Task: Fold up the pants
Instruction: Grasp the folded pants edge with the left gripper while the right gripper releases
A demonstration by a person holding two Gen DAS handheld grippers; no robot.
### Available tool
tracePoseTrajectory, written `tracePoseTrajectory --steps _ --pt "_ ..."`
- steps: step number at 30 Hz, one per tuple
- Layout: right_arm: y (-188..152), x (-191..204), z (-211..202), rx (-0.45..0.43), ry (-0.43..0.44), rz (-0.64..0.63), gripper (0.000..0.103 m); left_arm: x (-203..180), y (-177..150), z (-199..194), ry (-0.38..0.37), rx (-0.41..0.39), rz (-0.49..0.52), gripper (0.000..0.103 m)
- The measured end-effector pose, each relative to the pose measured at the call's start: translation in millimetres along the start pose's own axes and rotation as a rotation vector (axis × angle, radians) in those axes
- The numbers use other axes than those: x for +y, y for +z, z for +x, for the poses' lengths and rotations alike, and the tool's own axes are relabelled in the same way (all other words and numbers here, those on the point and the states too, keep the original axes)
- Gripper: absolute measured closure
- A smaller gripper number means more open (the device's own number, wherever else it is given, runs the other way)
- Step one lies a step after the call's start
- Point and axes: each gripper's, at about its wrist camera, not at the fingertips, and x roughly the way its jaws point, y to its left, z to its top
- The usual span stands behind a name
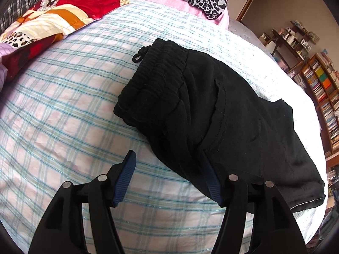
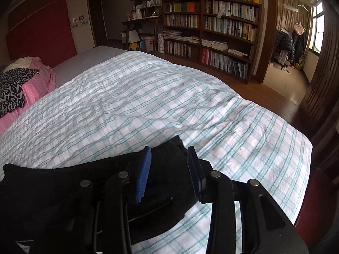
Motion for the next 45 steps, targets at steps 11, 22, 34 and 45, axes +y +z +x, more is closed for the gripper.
tracePoseTrajectory --steps 11,22,34,45 --pt "-6.1 226.6 23.0 0.16 0.586 -0.22 0.066 -5.7 12.1 -11.2 0.005 -0.077 0.031 0.041" --pt "-38.2 406.8 45.6 0.325 0.823 -0.451 0.064 2.5 28.0 -5.2 0.0 -0.086 0.023 0.041" --pt "-74.8 484.8 72.0 0.396 0.803 -0.681 0.1 1.2 43.6 -0.2 0.005 -0.12 0.006 0.041" --pt "-54.2 504.6 84.9 0.266 0.723 -0.646 0.1 -4.7 42.9 13.2 0.134 -0.167 0.114 0.059"
